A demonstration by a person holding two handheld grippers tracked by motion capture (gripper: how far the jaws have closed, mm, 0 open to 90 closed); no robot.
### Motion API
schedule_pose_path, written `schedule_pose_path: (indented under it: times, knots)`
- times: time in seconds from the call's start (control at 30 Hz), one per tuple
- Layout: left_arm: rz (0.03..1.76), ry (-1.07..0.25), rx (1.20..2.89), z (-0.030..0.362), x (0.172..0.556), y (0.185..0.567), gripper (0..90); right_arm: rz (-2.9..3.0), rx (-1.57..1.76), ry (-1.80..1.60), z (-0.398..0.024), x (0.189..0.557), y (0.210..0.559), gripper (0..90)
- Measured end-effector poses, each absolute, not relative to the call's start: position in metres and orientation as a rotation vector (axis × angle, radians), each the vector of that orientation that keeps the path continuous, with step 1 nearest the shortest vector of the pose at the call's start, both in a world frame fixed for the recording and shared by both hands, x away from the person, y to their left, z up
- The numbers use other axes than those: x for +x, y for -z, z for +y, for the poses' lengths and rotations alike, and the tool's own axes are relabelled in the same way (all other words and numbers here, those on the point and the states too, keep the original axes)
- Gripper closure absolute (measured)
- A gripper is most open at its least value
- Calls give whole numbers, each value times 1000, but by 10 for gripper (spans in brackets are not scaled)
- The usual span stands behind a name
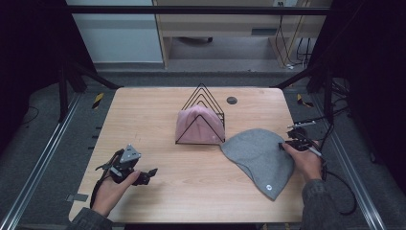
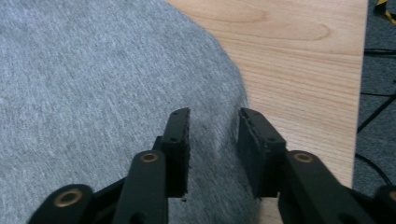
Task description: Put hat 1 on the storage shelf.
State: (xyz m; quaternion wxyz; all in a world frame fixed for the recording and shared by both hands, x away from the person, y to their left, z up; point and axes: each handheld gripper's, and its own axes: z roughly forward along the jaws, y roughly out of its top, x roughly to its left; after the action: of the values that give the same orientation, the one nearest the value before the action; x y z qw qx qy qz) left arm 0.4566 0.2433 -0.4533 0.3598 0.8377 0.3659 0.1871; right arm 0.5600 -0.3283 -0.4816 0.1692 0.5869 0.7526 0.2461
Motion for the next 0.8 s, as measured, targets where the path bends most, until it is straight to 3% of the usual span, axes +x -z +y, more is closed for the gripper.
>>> schedule_pose_path:
  times: [0.27, 0.57, 0.8]
  knots:
    - [925, -480, 2186, 240, 456, 455, 112, 2164, 1633, -700, -327, 560, 482, 732]
    - [918, -472, 2194, 238, 456, 456, 112, 2096, 1654, -695, -330, 561, 481, 500]
    - [919, -475, 2192, 239, 456, 456, 112, 2109, 1651, -683, -330, 560, 484, 526]
